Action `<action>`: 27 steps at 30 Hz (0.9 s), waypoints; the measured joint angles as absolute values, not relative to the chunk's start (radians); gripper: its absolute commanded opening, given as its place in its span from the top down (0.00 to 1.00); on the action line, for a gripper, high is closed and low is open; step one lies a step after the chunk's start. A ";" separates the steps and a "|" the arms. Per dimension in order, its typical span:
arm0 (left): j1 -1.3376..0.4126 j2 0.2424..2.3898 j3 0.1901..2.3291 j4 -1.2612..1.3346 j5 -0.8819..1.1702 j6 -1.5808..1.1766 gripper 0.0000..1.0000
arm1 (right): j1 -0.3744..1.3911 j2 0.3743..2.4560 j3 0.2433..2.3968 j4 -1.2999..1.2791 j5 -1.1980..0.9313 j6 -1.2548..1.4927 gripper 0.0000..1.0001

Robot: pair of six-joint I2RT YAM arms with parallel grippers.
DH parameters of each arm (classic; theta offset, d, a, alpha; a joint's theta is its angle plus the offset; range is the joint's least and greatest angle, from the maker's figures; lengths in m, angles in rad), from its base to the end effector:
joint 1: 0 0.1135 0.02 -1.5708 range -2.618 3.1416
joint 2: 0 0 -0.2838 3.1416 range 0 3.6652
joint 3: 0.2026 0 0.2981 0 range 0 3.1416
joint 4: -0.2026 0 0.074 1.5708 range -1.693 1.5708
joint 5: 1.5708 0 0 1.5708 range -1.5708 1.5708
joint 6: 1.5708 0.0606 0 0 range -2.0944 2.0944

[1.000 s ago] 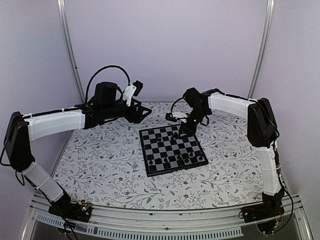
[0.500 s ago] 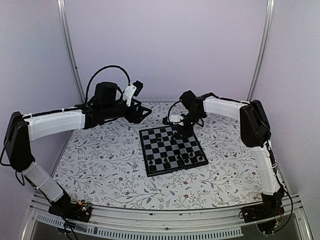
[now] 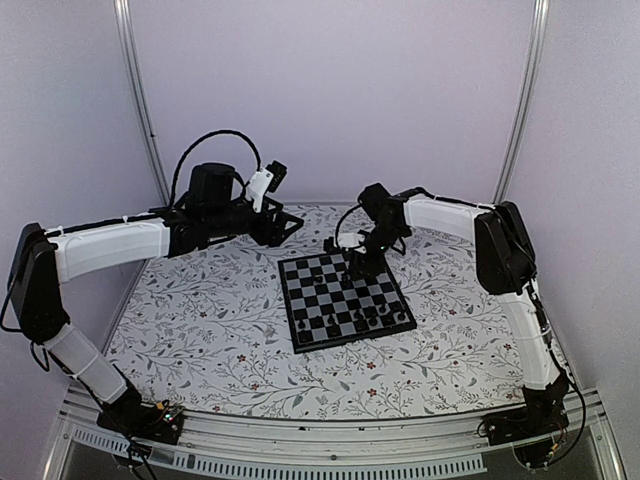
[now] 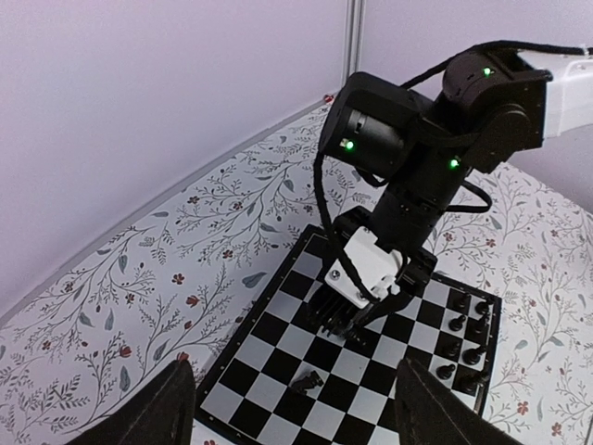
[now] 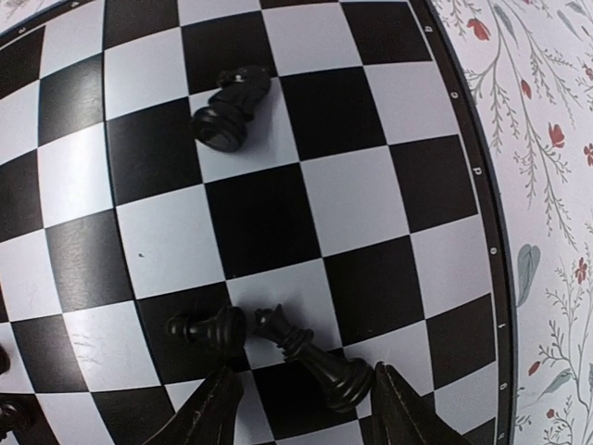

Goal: Set up the chess pieces on the board
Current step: Pick up the chess piece from the chessboard.

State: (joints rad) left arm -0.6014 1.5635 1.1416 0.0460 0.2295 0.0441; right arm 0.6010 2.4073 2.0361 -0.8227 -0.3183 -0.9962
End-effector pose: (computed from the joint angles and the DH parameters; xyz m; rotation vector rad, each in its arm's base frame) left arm 0.3489 -0.2561 0.2836 0.7740 1.8254 -0.5890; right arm 0.4618 0.3396 0.1313 -1.9874 1.8205 0.3231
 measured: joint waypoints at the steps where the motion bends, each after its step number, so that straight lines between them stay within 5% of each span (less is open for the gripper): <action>1: -0.601 1.563 1.142 0.046 0.231 0.044 0.24 | 0.601 2.410 2.041 -0.837 -0.330 -1.006 0.51; 9: -0.601 1.563 1.142 0.045 0.244 0.043 0.24 | 0.601 2.428 2.070 -0.930 -0.392 -1.031 0.68; 18: -0.601 1.563 1.142 0.044 0.255 0.041 0.24 | 0.601 2.431 2.071 -0.940 -0.408 -0.972 0.67; 27: -0.601 1.564 1.142 0.044 0.256 0.040 0.24 | 0.595 2.438 2.072 -0.915 -0.436 -0.873 0.85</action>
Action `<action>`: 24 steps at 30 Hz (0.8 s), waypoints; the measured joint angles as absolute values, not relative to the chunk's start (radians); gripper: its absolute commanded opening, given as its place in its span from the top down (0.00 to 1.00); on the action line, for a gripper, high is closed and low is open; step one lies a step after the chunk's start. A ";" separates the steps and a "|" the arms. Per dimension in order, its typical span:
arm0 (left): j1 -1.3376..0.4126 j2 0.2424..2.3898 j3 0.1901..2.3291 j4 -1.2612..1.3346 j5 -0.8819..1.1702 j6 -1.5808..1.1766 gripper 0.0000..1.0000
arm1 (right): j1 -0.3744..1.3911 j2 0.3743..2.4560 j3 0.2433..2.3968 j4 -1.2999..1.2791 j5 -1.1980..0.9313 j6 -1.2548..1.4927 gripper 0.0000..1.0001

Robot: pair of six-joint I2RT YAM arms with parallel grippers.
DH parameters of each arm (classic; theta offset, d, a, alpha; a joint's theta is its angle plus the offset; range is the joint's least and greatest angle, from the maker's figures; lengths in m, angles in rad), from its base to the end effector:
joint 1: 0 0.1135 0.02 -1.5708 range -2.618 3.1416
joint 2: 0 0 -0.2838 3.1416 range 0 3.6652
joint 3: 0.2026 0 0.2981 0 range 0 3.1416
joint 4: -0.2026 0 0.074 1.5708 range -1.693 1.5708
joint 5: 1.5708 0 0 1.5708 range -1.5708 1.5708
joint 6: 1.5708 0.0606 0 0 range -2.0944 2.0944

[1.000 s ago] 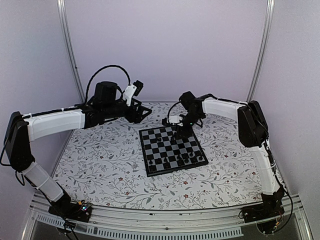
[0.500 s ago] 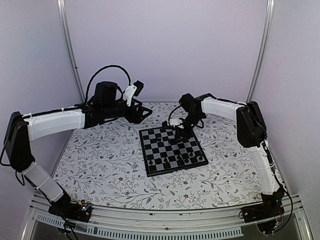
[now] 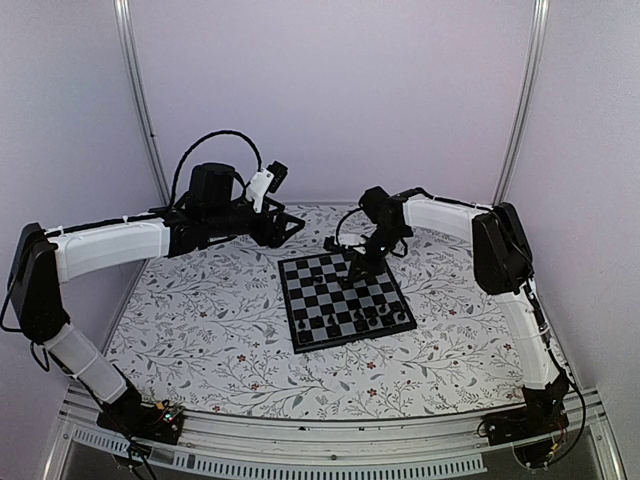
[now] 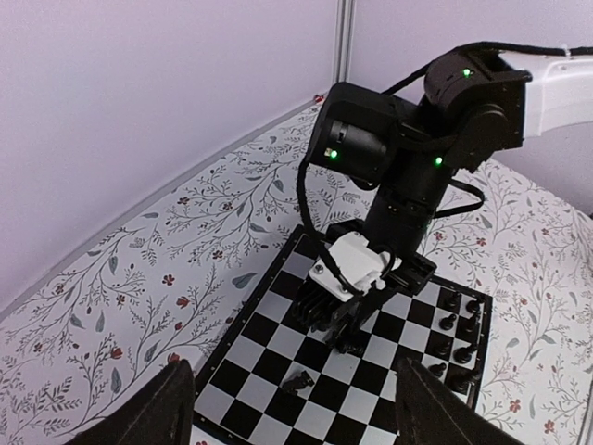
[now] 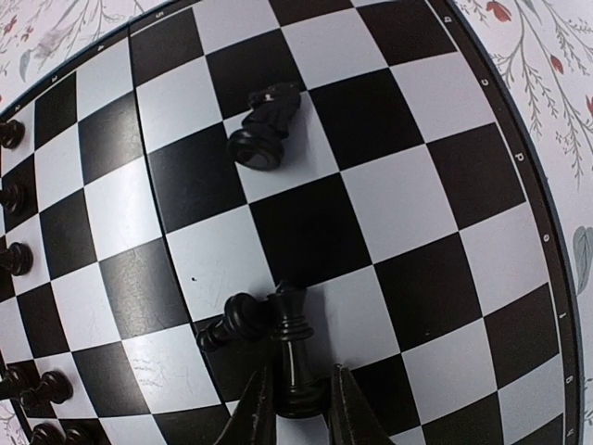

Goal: Set up the chess pieces on the board
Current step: Pick up the chess piece from the chessboard.

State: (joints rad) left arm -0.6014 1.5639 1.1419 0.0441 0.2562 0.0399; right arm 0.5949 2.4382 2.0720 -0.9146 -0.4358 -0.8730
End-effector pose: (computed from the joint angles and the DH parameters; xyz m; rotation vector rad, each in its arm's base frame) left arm 0.3477 -0.2572 0.2835 0.7881 1.8238 -0.6173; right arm 0.4556 0.3392 0.1250 -1.9052 1.9795 0.5465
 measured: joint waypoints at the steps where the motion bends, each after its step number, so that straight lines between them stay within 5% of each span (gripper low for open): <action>1: -0.601 1.564 1.142 0.044 0.257 0.037 0.24 | 0.594 2.438 2.070 -0.912 -0.441 -0.862 0.86; 13: -0.597 1.654 1.142 0.071 0.259 -0.023 0.26 | 0.511 2.370 1.921 -0.850 -0.589 -0.721 0.88; 24: -0.595 1.765 1.156 0.245 0.402 -0.418 0.34 | 0.480 2.222 1.760 -0.791 -0.746 -0.594 0.88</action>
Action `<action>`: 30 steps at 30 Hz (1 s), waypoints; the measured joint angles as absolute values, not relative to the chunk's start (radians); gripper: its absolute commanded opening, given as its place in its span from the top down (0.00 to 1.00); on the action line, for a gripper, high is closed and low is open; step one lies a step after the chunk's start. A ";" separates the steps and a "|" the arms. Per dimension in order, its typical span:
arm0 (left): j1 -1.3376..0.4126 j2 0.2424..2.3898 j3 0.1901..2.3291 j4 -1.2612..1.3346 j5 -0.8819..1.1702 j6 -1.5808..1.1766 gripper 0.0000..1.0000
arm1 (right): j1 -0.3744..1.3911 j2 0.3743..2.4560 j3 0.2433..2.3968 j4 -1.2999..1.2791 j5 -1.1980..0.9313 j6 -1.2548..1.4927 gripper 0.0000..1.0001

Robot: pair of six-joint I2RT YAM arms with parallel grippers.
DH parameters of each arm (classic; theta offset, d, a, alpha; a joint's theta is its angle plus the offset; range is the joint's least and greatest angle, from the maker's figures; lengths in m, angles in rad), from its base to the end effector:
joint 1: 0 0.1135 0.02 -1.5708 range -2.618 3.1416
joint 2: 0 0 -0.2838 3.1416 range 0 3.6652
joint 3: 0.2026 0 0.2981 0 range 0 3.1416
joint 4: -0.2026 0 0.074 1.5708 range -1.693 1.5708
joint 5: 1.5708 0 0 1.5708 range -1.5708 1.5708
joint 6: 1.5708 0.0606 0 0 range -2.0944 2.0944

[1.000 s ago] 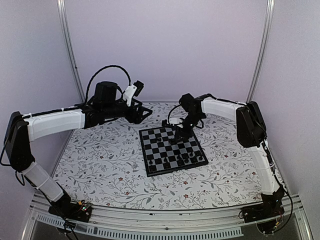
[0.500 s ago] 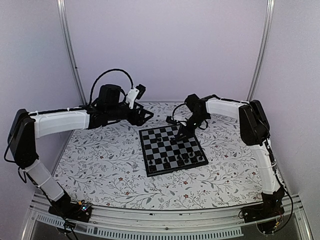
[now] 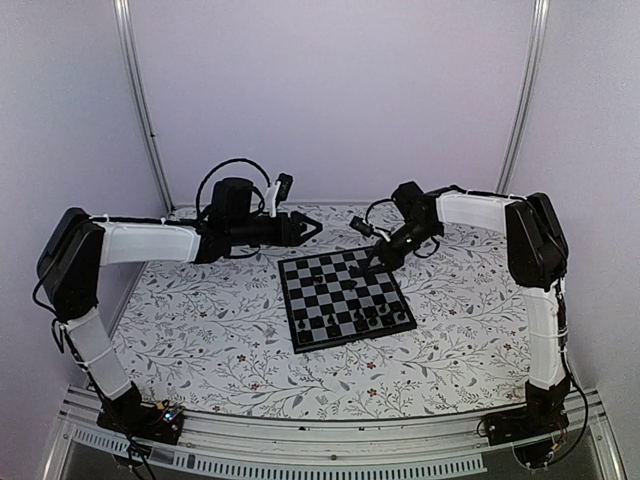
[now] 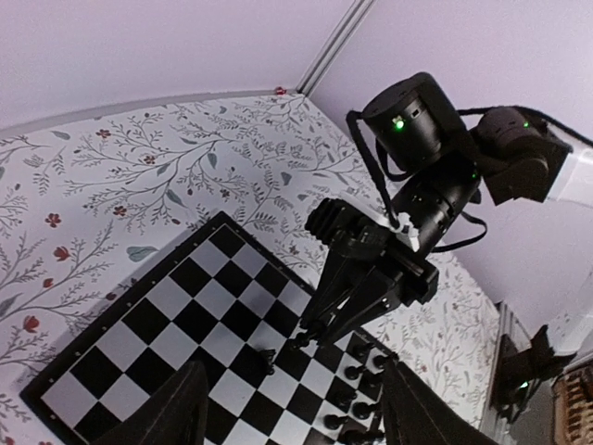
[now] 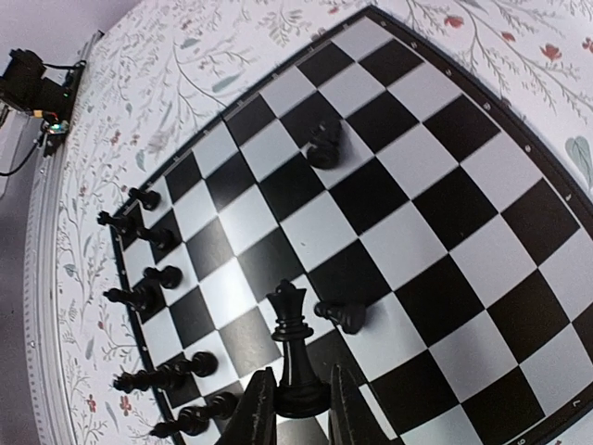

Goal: Set up the chess pieces on the board
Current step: Pick up the chess piece from the chessboard, then place the chess piece on the chessboard.

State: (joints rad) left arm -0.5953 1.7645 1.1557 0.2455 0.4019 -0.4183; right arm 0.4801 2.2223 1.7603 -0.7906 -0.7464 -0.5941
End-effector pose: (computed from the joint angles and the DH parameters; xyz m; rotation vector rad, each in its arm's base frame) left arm 0.3757 -0.2831 0.2281 0.4645 2.0011 -1.0433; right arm 0.4398 0.2754 0.1502 -1.4794 2.1631 0.9985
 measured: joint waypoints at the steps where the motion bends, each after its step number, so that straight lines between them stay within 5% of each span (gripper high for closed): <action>1: -0.597 1.768 1.146 0.280 0.416 -0.461 0.34 | 0.482 2.213 1.755 -0.784 -0.759 -0.587 0.88; 20: -0.694 1.976 1.139 0.542 0.511 -0.838 0.45 | 0.483 2.109 1.681 -0.731 -0.939 -0.533 0.87; 30: -0.714 2.050 1.160 0.630 0.569 -0.915 0.64 | 0.483 2.103 1.674 -0.732 -0.953 -0.533 0.87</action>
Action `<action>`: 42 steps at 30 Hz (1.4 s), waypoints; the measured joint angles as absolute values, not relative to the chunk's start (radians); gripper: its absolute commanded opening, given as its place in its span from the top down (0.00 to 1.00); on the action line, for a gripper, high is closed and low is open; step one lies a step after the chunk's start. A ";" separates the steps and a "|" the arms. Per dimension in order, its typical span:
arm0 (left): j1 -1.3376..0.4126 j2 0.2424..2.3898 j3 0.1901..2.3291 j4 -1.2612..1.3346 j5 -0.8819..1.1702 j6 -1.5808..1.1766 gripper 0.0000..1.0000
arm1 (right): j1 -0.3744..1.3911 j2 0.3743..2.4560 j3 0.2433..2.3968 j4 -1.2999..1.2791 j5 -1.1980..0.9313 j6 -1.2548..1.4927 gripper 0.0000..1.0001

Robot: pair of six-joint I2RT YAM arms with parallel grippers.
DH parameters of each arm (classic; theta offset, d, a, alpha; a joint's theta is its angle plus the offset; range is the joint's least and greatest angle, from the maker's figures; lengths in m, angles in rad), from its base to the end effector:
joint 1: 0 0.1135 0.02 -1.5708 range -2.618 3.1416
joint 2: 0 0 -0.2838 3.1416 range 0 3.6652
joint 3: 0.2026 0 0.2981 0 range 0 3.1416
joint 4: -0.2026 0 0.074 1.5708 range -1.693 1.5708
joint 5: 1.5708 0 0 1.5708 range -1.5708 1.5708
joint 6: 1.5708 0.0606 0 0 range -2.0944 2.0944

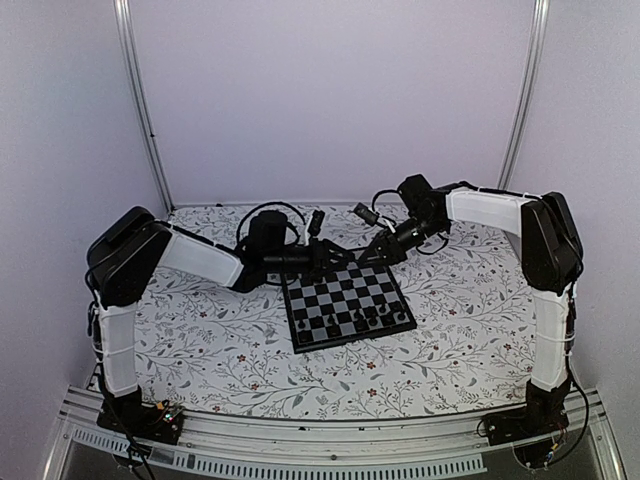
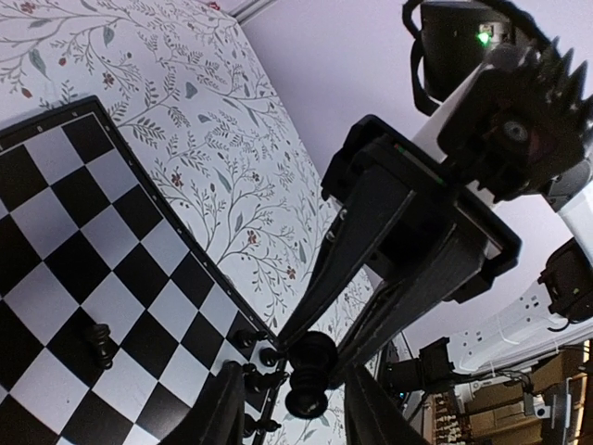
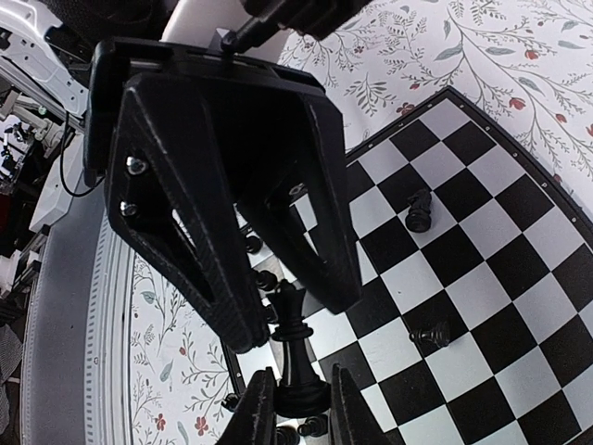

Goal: Set up the chess pieces on the board
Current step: Place the chess piece on the chessboard.

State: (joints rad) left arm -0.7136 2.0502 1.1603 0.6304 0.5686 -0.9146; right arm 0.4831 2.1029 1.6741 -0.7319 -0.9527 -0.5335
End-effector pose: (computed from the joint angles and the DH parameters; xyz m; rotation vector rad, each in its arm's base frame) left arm 0.3583 -0.3534 0.1441 0.2567 2.1186 -1.5822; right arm 0.4181 0.2751 0.1911 -1.4176 2.0060 1.2470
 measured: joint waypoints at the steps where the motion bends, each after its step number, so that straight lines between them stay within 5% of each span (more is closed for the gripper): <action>1: -0.715 2.056 1.162 0.641 0.574 -0.922 0.67 | 0.483 2.103 1.674 -0.732 -0.953 -0.533 0.87; 11: -0.715 2.073 1.163 0.701 0.614 -0.961 0.87 | 0.484 2.103 1.674 -0.733 -0.954 -0.535 0.84; 20: -0.715 2.069 1.166 0.671 0.622 -0.905 0.92 | 0.481 2.100 1.675 -0.768 -0.928 -0.572 0.53; 33: -0.871 1.778 1.365 -0.089 0.323 -0.324 0.90 | 0.422 1.715 1.574 -0.747 -0.730 -0.617 0.36; 42: -0.984 1.790 1.377 -0.389 0.129 -0.147 0.89 | 0.412 1.645 1.448 -0.615 -0.541 -0.590 0.35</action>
